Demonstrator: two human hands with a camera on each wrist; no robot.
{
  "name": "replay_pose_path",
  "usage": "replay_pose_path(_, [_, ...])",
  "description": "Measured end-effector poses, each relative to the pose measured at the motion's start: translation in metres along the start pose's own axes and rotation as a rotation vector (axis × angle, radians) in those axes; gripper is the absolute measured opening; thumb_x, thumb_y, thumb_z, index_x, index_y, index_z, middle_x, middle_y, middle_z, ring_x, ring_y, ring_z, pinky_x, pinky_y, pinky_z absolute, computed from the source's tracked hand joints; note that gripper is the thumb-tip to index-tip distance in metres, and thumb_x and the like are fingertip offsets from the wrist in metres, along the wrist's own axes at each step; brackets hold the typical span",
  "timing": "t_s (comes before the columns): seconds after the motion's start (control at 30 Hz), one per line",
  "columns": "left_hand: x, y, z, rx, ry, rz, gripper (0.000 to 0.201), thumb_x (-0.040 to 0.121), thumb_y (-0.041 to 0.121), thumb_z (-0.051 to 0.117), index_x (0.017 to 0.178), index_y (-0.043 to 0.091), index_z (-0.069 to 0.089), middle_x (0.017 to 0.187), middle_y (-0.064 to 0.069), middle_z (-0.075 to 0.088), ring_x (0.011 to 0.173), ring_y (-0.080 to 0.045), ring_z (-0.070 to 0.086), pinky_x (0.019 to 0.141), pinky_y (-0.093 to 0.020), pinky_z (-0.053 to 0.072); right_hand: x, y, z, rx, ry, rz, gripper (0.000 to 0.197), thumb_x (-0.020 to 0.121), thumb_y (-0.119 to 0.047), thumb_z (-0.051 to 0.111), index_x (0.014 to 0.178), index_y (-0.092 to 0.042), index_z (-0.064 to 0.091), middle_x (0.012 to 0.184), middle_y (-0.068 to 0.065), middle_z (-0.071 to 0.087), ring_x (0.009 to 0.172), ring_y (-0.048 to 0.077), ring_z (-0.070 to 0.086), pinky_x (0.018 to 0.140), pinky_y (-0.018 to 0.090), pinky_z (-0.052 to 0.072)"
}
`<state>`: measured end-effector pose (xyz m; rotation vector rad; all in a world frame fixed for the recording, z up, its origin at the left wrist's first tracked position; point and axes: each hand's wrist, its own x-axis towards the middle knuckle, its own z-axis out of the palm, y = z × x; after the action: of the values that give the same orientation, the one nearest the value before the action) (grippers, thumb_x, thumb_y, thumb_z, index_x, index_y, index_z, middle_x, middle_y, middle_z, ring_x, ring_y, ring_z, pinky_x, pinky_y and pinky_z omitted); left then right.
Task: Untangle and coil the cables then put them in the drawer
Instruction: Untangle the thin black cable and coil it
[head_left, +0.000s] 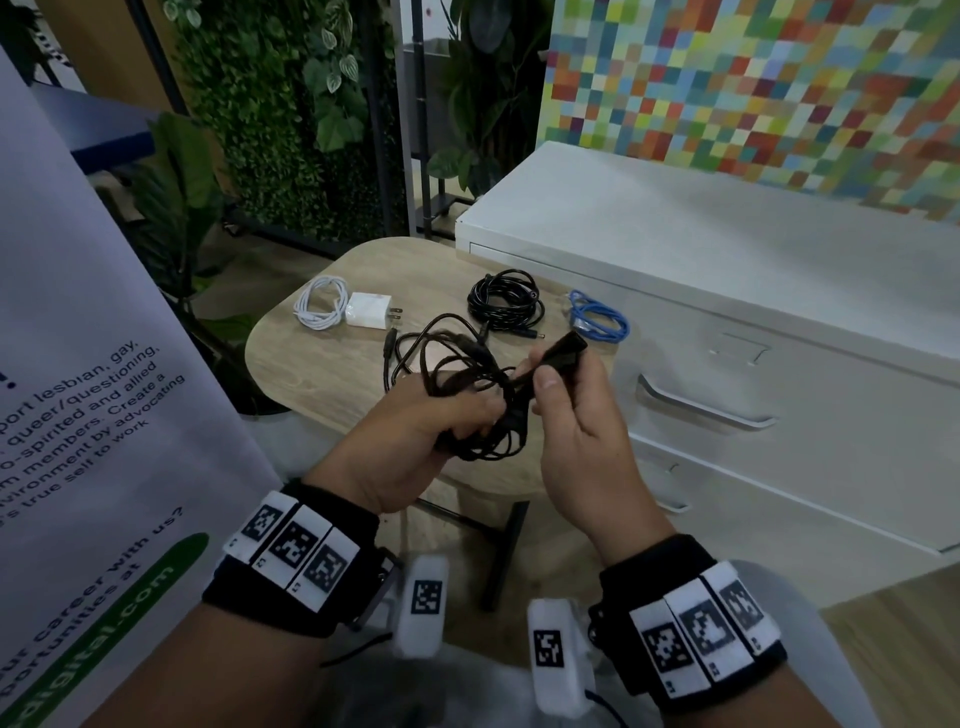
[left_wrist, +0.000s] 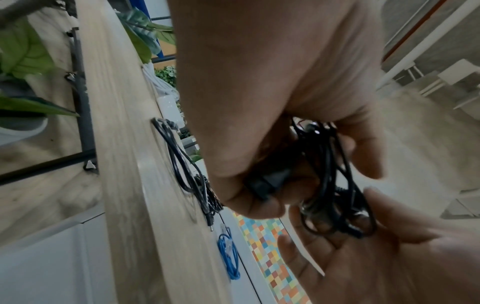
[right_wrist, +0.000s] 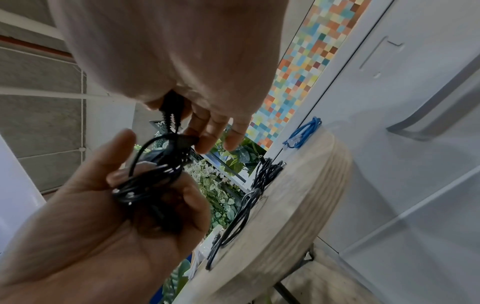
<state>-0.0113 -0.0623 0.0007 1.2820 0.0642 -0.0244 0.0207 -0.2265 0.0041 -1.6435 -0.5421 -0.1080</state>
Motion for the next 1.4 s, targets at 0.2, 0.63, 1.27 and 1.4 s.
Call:
replay_pose_path(0.2, [0.004,0.008,0.010,-0.067,0.263,-0.039,0.050,0.095,0.044,0.069,0.059,0.021,0.044,0.054,0.001,0.029,0.053,-0.015,0.038,0.064,-0.029,0.040,0.000,-0.004,-0.003,-0.058,-0.068,0.020,0.017,0.109,-0.025,0.042,0.116,-0.023,0.058,0.110,-0.009,0.068,0.109,0.001,0.062,0.091,0.013,0.045])
replay_pose_path(0.63, [0.012,0.018,0.000,-0.351,0.559,-0.005,0.027,0.097,0.031,0.072,0.077,0.023,0.055,0.059,0.006,0.035,0.055,-0.010,0.049,0.068,-0.032,0.047,0.009,-0.015,-0.011,0.680,0.091,0.207,0.015,0.108,-0.013,0.038,0.115,-0.011,0.052,0.103,0.018,0.074,0.082,0.031,0.069,0.066,0.038,0.051])
replay_pose_path(1.27, [0.003,0.031,0.040,0.116,0.434,0.242,0.024,0.107,0.021,0.054,0.094,0.007,0.069,0.054,0.007,0.040,0.053,-0.010,0.037,0.051,-0.020,0.038,0.010,-0.010,-0.029,0.096,-0.071,0.364,0.014,0.096,-0.034,0.069,0.108,-0.027,0.073,0.107,-0.004,0.077,0.106,0.010,0.071,0.086,0.033,0.052])
replay_pose_path(1.4, [0.003,0.032,0.040,0.131,0.435,0.292,0.018,0.103,0.013,0.060,0.093,0.002,0.069,0.054,0.007,0.047,0.056,-0.010,0.049,0.059,-0.020,0.048,0.004,-0.019,-0.021,0.220,-0.239,0.353,0.060,0.083,-0.021,0.080,0.134,-0.028,0.051,0.097,0.012,0.079,0.100,0.027,0.076,0.099,0.041,0.055])
